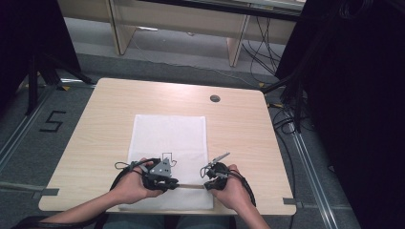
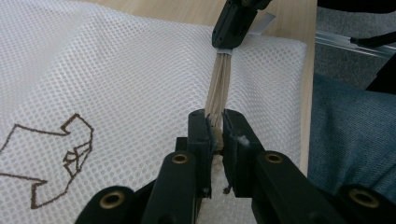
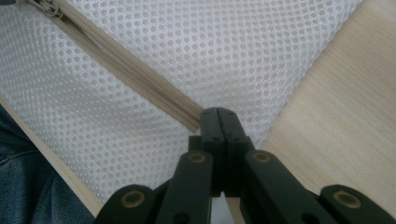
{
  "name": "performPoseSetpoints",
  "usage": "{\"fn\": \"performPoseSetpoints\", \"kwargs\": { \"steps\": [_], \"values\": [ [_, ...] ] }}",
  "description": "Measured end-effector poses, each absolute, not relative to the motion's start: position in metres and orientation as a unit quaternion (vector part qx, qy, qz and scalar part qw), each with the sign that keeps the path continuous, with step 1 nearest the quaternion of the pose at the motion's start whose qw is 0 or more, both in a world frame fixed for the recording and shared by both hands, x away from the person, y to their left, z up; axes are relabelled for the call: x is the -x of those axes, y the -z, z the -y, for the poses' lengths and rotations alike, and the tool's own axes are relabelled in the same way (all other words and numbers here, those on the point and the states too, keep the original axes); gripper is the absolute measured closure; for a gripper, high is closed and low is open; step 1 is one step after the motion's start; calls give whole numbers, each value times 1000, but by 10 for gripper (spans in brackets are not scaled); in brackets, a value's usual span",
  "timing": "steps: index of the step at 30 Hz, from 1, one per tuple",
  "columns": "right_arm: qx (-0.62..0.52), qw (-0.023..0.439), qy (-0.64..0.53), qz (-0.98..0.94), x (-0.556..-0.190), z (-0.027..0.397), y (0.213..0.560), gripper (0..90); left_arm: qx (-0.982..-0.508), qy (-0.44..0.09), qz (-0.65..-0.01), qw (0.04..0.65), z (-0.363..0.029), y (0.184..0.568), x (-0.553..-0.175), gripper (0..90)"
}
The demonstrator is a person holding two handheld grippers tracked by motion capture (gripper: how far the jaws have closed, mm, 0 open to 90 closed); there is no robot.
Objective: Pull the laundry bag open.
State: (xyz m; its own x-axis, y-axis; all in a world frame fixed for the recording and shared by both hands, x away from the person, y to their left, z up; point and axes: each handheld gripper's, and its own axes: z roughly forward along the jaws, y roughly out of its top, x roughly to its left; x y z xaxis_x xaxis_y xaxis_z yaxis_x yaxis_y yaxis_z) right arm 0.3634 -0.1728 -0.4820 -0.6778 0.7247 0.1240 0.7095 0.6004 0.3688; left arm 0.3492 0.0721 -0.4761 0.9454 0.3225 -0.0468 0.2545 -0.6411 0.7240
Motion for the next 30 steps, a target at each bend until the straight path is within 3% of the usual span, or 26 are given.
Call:
{"fn": "performPoseSetpoints", "kwargs": {
  "steps": [30],
  "values": [
    [-410, 11, -201, -890, -363, 174, 482, 900, -906, -54, -156, 390, -81, 475, -345, 819]
  ]
}}
